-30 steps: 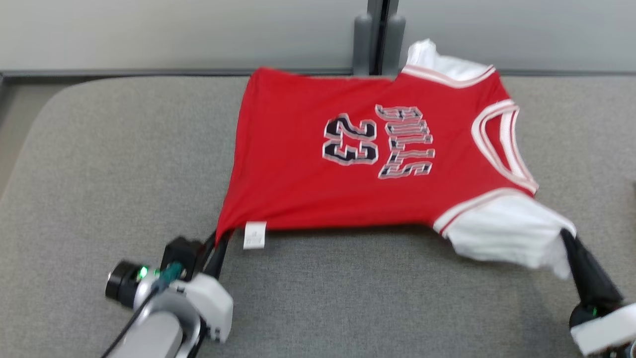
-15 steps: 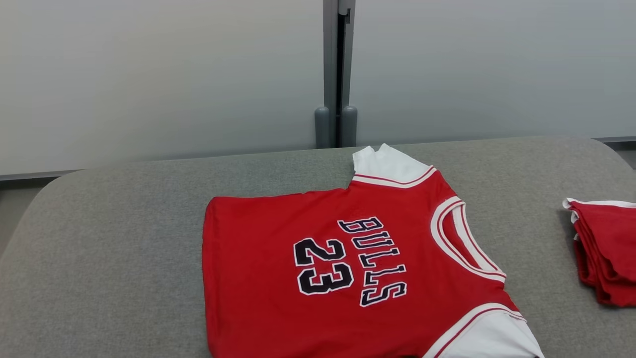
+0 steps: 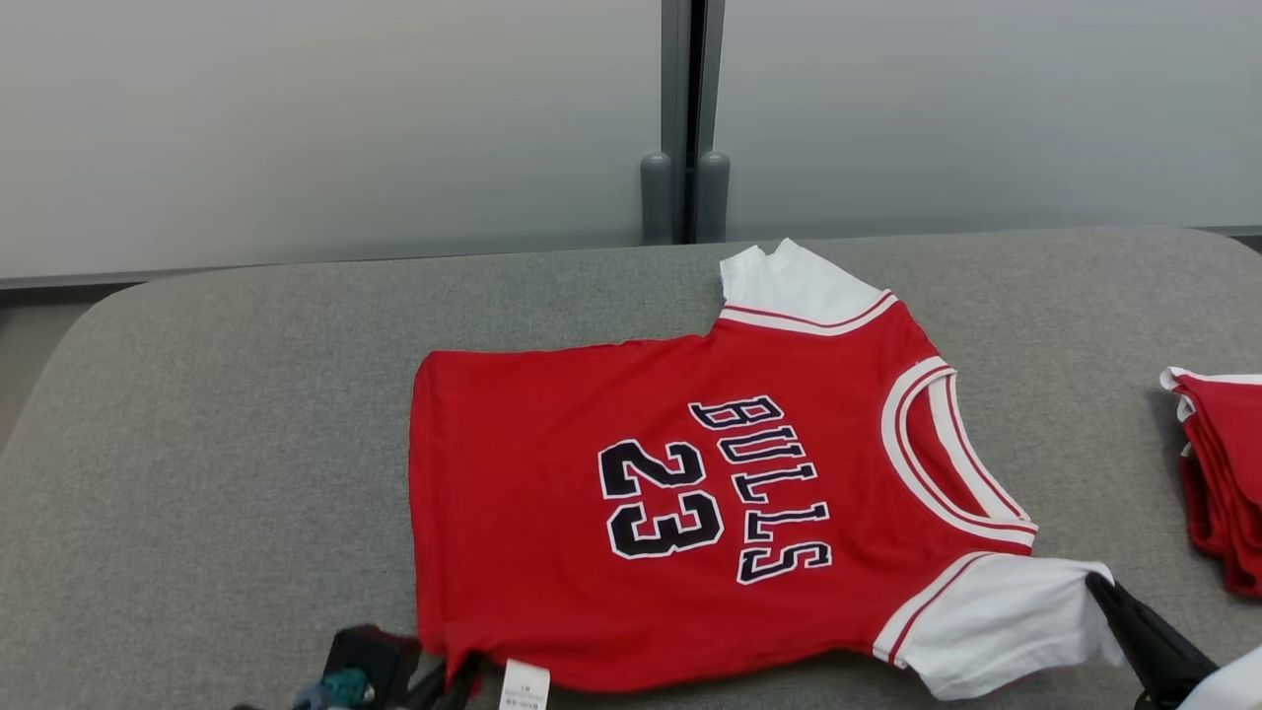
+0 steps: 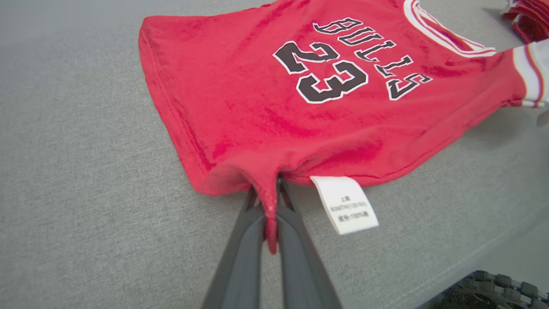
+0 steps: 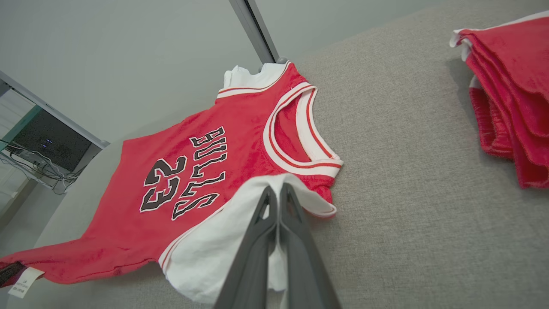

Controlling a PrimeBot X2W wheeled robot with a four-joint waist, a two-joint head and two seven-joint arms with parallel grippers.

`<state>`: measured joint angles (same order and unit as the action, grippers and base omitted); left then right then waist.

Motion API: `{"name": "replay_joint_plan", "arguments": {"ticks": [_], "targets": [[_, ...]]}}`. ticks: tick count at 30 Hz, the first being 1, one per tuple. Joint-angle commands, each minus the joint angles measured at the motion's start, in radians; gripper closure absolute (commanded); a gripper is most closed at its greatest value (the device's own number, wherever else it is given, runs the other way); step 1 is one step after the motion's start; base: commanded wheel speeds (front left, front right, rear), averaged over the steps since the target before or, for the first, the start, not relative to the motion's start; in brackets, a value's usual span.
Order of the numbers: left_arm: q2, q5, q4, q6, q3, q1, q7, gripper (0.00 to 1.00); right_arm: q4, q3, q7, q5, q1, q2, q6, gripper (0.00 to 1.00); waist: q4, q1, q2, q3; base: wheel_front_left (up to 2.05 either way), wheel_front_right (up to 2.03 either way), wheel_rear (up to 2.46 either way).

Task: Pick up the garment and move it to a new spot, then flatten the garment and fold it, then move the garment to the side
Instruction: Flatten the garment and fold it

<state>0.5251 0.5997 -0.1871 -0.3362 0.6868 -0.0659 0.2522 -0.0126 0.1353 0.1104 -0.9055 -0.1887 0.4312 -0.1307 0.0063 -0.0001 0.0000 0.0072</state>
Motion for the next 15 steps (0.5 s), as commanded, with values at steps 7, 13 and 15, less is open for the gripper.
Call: {"name": "replay_joint_plan", "arguments": {"ticks": [7, 13, 15], "targets": [[-0.015, 0.021, 0.008, 0.051, 0.011, 0.194, 0.148, 1.0, 0.025, 0.036, 0.106, -0.021, 0.16, 0.098, 0.0, 1.0, 0.027, 0.0001, 0.0, 0.074, 0.0, 0.0, 0.0], [-0.037, 0.033, 0.066, 0.083, 0.031, 0.288, 0.234, 1.0, 0.069, 0.089, 0.16, -0.042, 0.271, 0.164, 0.0, 1.0, 0.036, 0.0001, 0.0, 0.122, 0.0, 0.0, 0.0], [-0.044, 0.042, 0.086, 0.099, 0.036, 0.33, 0.267, 1.0, 0.092, 0.107, 0.178, -0.052, 0.314, 0.194, 0.0, 1.0, 0.043, 0.0001, 0.0, 0.14, 0.0, 0.0, 0.0]]}}
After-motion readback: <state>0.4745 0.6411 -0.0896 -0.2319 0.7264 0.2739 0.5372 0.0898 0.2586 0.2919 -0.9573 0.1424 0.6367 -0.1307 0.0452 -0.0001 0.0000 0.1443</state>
